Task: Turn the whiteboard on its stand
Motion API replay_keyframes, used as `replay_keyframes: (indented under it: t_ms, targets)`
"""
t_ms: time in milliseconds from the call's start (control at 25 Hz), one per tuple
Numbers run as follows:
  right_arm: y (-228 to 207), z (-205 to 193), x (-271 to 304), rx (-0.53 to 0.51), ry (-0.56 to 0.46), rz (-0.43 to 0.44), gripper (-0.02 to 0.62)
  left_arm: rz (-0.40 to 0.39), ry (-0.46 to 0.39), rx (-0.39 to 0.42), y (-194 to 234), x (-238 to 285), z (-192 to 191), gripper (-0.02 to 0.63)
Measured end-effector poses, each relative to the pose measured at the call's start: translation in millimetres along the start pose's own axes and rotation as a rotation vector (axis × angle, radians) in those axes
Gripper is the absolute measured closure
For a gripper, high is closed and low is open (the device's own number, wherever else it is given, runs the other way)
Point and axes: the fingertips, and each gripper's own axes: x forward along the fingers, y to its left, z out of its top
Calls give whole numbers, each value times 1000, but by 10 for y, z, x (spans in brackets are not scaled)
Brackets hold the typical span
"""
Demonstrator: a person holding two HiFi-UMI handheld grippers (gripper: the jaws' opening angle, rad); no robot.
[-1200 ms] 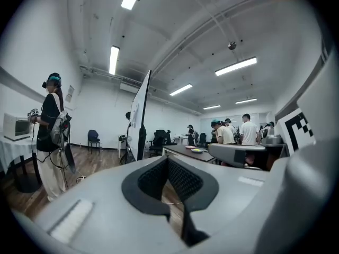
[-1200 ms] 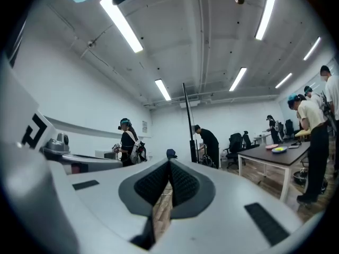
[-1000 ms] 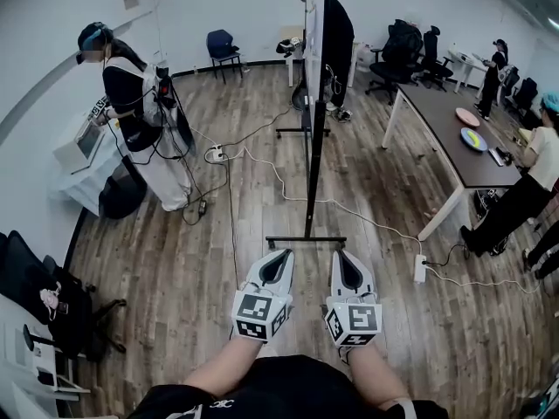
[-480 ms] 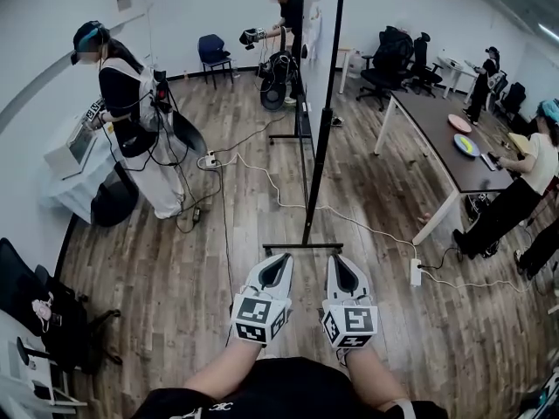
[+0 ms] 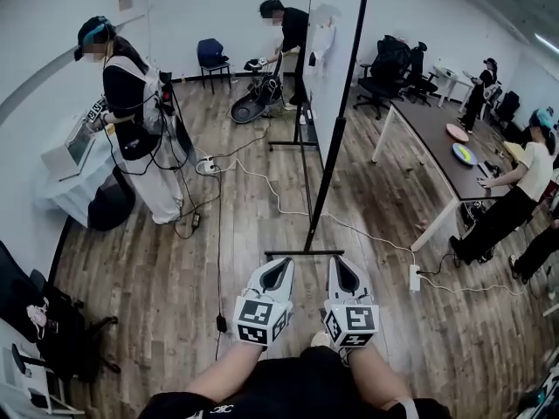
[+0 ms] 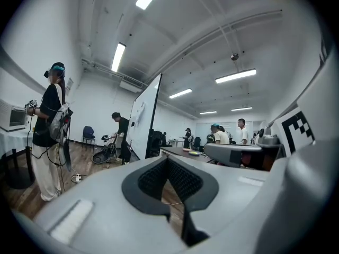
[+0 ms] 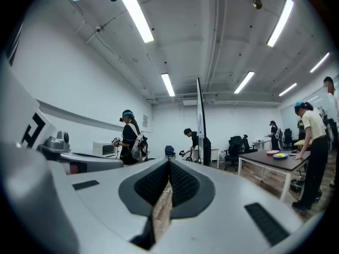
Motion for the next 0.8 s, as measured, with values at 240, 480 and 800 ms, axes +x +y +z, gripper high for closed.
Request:
replay_keyframes:
  t_ms: [240,480,800]
  targets:
    - [-41,-29,154,9,-3,-11,589,-1,3,6,131,92,-14,597]
    - [-250,-47,434,23,-25,-21,589,-9,-7,41,227,408,74,597]
    - [-676,-208,1094,63,-22,-15,589,16,21,64,514,1051,19,597]
